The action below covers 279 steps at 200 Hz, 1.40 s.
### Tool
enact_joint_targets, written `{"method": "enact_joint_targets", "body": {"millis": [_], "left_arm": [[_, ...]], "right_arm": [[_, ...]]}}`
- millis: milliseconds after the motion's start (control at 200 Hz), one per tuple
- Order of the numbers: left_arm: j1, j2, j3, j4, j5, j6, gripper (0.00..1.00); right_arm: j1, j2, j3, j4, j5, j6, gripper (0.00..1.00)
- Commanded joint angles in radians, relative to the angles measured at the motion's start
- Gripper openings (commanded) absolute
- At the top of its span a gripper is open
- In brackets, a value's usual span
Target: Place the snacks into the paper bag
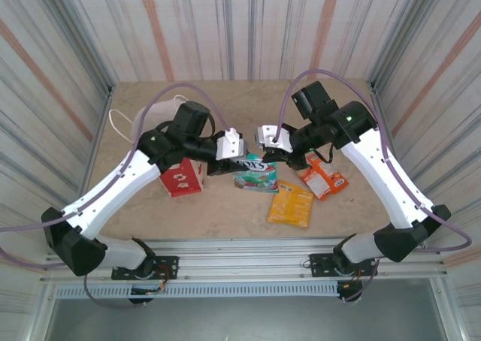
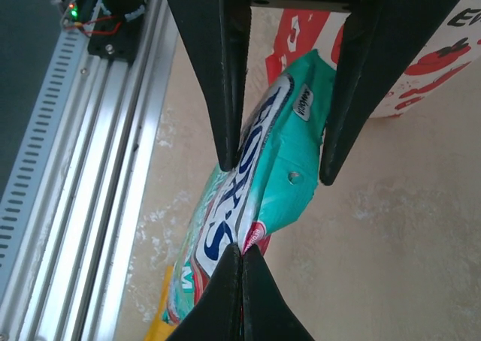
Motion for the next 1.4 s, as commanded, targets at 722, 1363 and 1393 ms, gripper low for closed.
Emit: {"method": "enact_joint_targets", "body": {"millis": [722, 1363, 1393], "left_arm": [[-0.003, -0.133, 0.303, -0.168, -0.660, -0.601, 0.02], [0.087, -0.030, 0.650, -0.588, -1.336, -0.951, 0.00], [0.104, -0.026, 0.635, -0.598, -1.320, -0.958, 0.00]], "right_arm": [[-0.031, -0.368, -0.549, 0.858, 0.211, 0.740, 0.60], [0.011, -0.239, -0.550, 0.871, 0.157, 0.854, 0.57], [0.012, -0.238, -0.551, 0.870, 0.157, 0.854, 0.57]]}}
